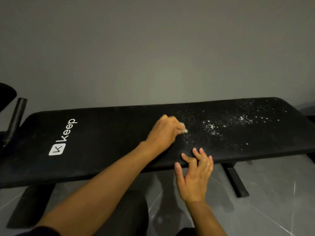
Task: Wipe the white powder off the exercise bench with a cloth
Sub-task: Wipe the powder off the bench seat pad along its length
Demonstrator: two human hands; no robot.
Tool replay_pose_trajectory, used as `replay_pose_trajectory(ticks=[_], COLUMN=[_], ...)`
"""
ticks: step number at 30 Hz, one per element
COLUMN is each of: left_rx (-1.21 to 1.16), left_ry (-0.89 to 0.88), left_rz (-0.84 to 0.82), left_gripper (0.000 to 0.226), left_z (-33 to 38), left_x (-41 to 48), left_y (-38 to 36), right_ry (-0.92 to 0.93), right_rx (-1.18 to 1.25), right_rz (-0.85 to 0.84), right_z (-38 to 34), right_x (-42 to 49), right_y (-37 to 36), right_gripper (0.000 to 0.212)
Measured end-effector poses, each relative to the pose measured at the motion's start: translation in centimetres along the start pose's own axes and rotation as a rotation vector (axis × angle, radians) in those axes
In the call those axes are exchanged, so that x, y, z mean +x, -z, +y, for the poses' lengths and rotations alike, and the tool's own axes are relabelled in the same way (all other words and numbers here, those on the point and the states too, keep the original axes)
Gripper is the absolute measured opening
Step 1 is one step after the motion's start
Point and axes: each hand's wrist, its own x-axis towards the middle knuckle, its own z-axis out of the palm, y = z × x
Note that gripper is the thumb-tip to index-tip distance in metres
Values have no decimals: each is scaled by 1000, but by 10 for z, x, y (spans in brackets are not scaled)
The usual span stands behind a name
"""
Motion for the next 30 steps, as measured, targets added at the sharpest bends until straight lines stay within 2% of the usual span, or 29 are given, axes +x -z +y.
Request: replay_pose_trajectory(ticks=[3,8,9,15,17,22,27,30], left_rx=[-7,6,12,-53,-47,-10,-92,-78], left_ry=[-103,182,192,-111,-90,55,-197,-186], left_rz=[-127,34,34,-202,-189,-5,-234,-271], left_gripper=[22,22,22,19,21,21,19,22], left_z=[4,-30,-26,-8,-14,-10,20,15], left_x=[-7,32,34,-6,2,24,-9,-7], left_y=[3,9,7,8,9,1,9,13], right_ry=[8,29,26,31,28,35,40,45], right_rx=[3,6,5,13,12,15,3,-1], right_rz=[8,11,10,17,24,32,-11,-33], right_z=[1,3,4,6,7,5,8,8], right_x=[1,0,0,0,0,1,1,1], right_y=[-2,-1,-1,-5,-6,-5,-4,0], right_gripper=[45,44,43,39,39,40,42,44])
